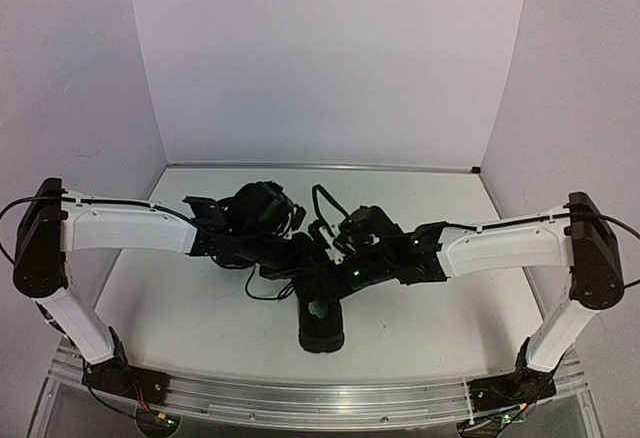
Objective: Tie the shoes
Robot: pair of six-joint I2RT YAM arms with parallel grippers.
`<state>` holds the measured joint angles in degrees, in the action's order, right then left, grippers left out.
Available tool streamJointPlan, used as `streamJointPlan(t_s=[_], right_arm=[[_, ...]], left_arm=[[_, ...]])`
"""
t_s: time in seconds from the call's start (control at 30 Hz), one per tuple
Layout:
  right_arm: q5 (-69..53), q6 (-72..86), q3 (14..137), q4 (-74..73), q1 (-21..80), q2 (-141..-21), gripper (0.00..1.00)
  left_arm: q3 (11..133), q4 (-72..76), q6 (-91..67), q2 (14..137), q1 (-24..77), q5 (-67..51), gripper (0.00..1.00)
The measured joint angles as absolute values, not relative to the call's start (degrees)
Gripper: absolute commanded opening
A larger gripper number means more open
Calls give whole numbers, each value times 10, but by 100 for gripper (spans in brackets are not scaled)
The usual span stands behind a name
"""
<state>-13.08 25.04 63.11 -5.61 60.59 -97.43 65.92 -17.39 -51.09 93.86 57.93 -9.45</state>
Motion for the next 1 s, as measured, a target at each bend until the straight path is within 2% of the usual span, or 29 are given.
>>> streamJointPlan(t_s=[0.07, 0.17, 0.23, 0.3, 0.47, 0.6, 0.77, 0.9, 1.0], right_arm=[[-129, 253, 631, -56, 606, -973, 0], [-126, 256, 631, -61, 606, -964, 0], [-123, 257, 629, -65, 606, -947, 0], [-117, 258, 623, -74, 606, -925, 0], [-103, 260, 608, -87, 606, -868, 0], [-96, 261, 598, -94, 606, -860, 0], [-92, 267, 577, -117, 606, -858, 0], [-85, 271, 565, -126, 606, -843, 0], [-82, 272, 563, -131, 606, -832, 0]], left_arm=[[658, -175, -512, 934, 578, -93, 22], [655, -179, -506, 923, 575, -87, 52], [654, -192, -498, 907, 571, -73, 62], [652, -209, -489, 887, 568, -53, 67], [640, -250, -479, 828, 552, 5, 65], [607, -264, -481, 815, 538, 45, 57], [585, -296, -478, 870, 536, 81, 51], [585, -306, -470, 933, 536, 107, 39], [593, -323, -461, 975, 536, 125, 34]])
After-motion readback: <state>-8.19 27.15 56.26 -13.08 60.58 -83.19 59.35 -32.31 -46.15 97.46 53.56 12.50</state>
